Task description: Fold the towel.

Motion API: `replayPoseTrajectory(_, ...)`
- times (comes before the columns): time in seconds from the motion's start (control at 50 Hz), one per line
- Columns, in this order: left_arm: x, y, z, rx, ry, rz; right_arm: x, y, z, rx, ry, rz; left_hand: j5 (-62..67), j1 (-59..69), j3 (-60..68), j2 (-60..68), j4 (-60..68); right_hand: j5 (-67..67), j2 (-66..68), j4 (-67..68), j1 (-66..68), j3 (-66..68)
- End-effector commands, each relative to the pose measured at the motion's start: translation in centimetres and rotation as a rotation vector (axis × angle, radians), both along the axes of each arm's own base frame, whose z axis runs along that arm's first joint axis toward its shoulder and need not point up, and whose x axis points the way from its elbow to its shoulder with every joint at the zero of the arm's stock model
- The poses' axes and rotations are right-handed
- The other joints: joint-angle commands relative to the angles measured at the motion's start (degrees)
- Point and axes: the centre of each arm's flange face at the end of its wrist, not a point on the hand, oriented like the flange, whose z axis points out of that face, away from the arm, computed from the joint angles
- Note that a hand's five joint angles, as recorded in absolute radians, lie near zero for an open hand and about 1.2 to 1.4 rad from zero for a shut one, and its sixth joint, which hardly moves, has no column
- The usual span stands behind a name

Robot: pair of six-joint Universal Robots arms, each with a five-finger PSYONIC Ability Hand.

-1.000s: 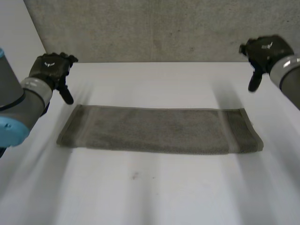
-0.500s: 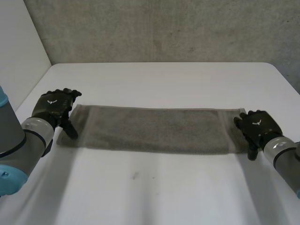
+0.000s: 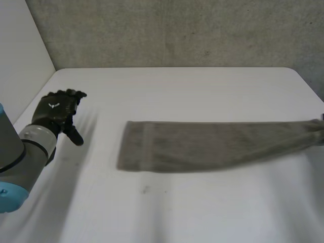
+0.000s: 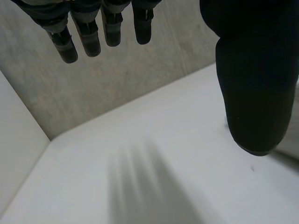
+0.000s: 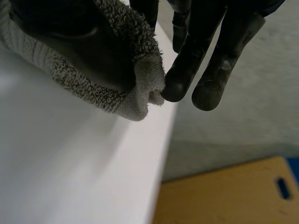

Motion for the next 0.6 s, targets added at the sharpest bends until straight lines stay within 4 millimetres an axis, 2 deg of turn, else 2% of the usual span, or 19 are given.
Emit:
replayPoseTrajectory(0.02,0.0,-0.3,2.8,-0.089,0.018,0.001,-1.4,-1.4,2.4,-0.04,0.13,-0.005,-2.1,-0.1,0.3,0.5,0.5,2.7,61.4,3.2,4.6,4.4)
replayPoseTrajectory(0.06,-0.1,-0.5,3.7,-0.117,0.024,-0.001,0.9,-1.7,4.1,-0.086,0.146,0.053,-2.0,-0.1,0.4,0.6,0.5,2.7,61.4,3.2,4.6,4.4)
replayPoseTrajectory(0.08,-0.1,-0.8,4.6,-0.142,0.031,0.004,0.9,-1.7,4.1,-0.086,0.146,0.054,-2.1,-0.1,0.3,0.5,0.5,2.7,61.4,3.2,4.6,4.4)
replayPoseTrajectory(0.12,-0.2,-1.0,5.3,-0.161,0.037,0.003,6.8,-1.2,5.8,-0.156,0.149,0.199,-2.1,-0.1,0.3,0.5,0.5,2.7,61.4,3.2,4.6,4.4)
replayPoseTrajectory(0.14,-0.5,-1.2,6.1,-0.181,0.044,-0.005,6.9,-1.2,5.8,-0.157,0.149,0.2,-2.0,-0.1,0.4,0.6,0.5,2.7,61.4,3.2,4.6,4.4)
replayPoseTrajectory(0.16,-0.8,-1.3,6.7,-0.193,0.05,-0.011,10.1,-0.5,6.4,-0.189,0.148,0.283,-2.0,-0.1,0.4,0.6,0.5,2.7,61.4,3.2,4.6,4.4)
replayPoseTrajectory(0.18,-0.8,-1.3,6.7,-0.193,0.051,-0.011,10.2,-0.5,6.5,-0.189,0.147,0.284,-2.0,-0.1,0.4,0.6,0.5,2.7,61.4,3.2,4.6,4.4)
replayPoseTrajectory(0.22,-1.0,-1.2,7.4,-0.199,0.061,-0.016,16.2,1.7,7.1,-0.234,0.145,0.441,-2.0,-0.1,0.4,0.6,0.5,2.7,61.4,3.2,4.6,4.4)
replayPoseTrajectory(0.24,-1.4,-1.1,8.1,-0.202,0.075,-0.026,16.2,1.7,7.1,-0.234,0.145,0.442,-2.0,-0.1,0.4,0.6,0.5,2.7,61.4,3.2,4.6,4.4)
replayPoseTrajectory(0.28,-1.9,-0.9,8.8,-0.203,0.095,-0.042,21.9,4.5,6.6,-0.253,0.147,0.597,-2.0,-0.1,0.4,0.6,0.5,2.7,61.4,3.2,4.6,4.4)
replayPoseTrajectory(0.3,-2.3,-0.7,9.5,-0.196,0.116,-0.053,21.9,4.6,6.6,-0.253,0.147,0.598,-2.0,-0.1,0.4,0.6,0.5,2.7,61.4,3.2,4.6,4.4)
replayPoseTrajectory(0.34,-2.5,-0.8,9.9,-0.181,0.138,-0.054,27.3,8.3,5.0,-0.247,0.147,0.758,-2.0,-0.1,0.4,0.6,0.5,2.7,61.4,3.2,4.6,4.4)
replayPoseTrajectory(0.36,-2.6,-0.7,10.5,-0.171,0.158,-0.057,27.3,8.4,5.0,-0.247,0.147,0.758,-2.0,-0.1,0.4,0.6,0.5,2.7,61.4,3.2,4.6,4.4)
replayPoseTrajectory(0.38,-2.6,-0.7,10.5,-0.171,0.158,-0.057,29.2,10.1,4.0,-0.236,0.152,0.822,-2.0,-0.1,0.4,0.6,0.5,2.7,61.4,3.2,4.6,4.4)
replayPoseTrajectory(0.4,-2.9,-0.6,11.0,-0.162,0.179,-0.063,29.2,10.1,4.0,-0.236,0.152,0.823,-2.0,-0.1,0.4,0.6,0.5,2.7,61.4,3.2,4.6,4.4)
replayPoseTrajectory(0.44,-3.0,-0.6,11.5,-0.156,0.195,-0.063,31.9,13.3,1.9,-0.206,0.16,0.926,-2.0,-0.1,0.4,0.6,0.5,2.7,61.4,3.2,4.6,4.4)
replayPoseTrajectory(0.46,-3.1,-0.7,11.7,-0.143,0.209,-0.064,32.0,13.3,1.8,-0.205,0.16,0.927,-2.0,-0.1,0.4,0.6,0.5,2.7,61.4,3.2,4.6,4.4)
replayPoseTrajectory(0.5,-3.3,-0.7,11.8,-0.13,0.219,-0.067,33.6,16.0,-0.7,-0.155,0.171,1.015,-1.8,0.1,0.6,0.7,0.7,2.7,61.4,3.2,4.6,4.4)
replayPoseTrajectory(0.6,-3.5,-0.5,11.9,-0.078,0.224,-0.068,34.6,18.7,-3.3,-0.095,0.197,1.086,-2.0,-0.1,0.4,0.6,0.5,2.7,61.4,3.2,4.6,4.4)
